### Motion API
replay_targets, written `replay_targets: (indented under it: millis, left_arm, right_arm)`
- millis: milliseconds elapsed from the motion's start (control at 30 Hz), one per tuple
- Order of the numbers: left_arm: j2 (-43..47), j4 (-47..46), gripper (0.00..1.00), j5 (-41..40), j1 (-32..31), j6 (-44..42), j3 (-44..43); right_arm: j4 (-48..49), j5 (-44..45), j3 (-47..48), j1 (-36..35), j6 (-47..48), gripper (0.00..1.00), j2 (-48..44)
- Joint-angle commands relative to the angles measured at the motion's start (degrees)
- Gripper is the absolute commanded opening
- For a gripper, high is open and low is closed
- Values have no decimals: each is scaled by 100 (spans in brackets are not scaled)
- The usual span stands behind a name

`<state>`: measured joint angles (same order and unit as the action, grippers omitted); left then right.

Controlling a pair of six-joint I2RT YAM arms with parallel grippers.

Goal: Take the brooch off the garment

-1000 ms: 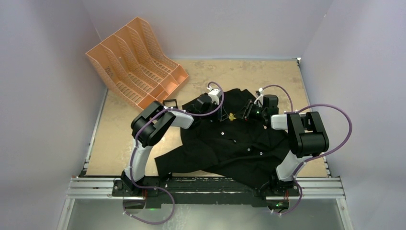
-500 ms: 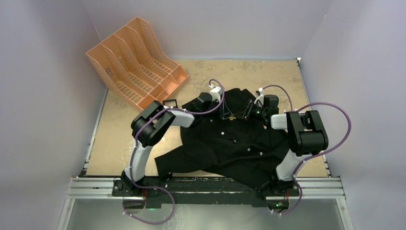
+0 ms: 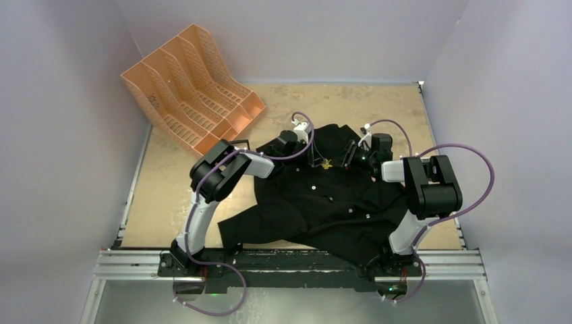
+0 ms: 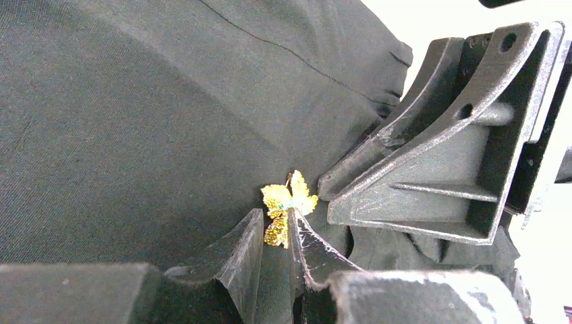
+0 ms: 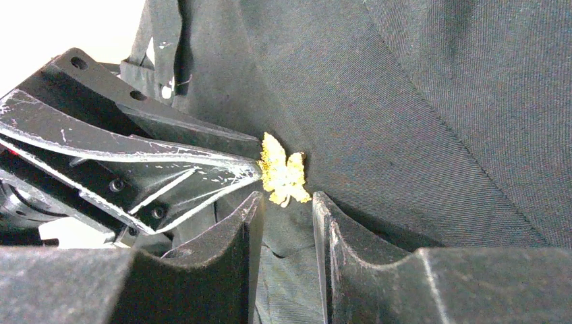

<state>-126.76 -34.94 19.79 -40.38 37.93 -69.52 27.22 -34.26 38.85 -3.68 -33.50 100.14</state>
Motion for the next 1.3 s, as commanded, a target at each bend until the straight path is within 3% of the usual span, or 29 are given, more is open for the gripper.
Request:
replay_targets:
  millis: [0, 500, 900, 1133, 1267]
  left_arm:
    - [-116, -131, 18, -26, 31, 32, -21]
    - [-211, -112, 18, -147, 56, 6, 117]
    - [-252, 213, 10, -436, 44, -235, 152]
    - [-93, 344, 11, -524, 40, -332, 152]
    - [346, 698, 18, -832, 10, -614, 160]
  right_arm:
    - [-147, 37, -19, 17, 104, 37, 105]
    - [172, -403, -29, 16, 43, 30, 229]
    - [871, -997, -198, 12, -228, 24, 177]
    - [697, -909, -230, 17, -200, 23, 29]
    - [339, -509, -188, 12, -55, 23, -108]
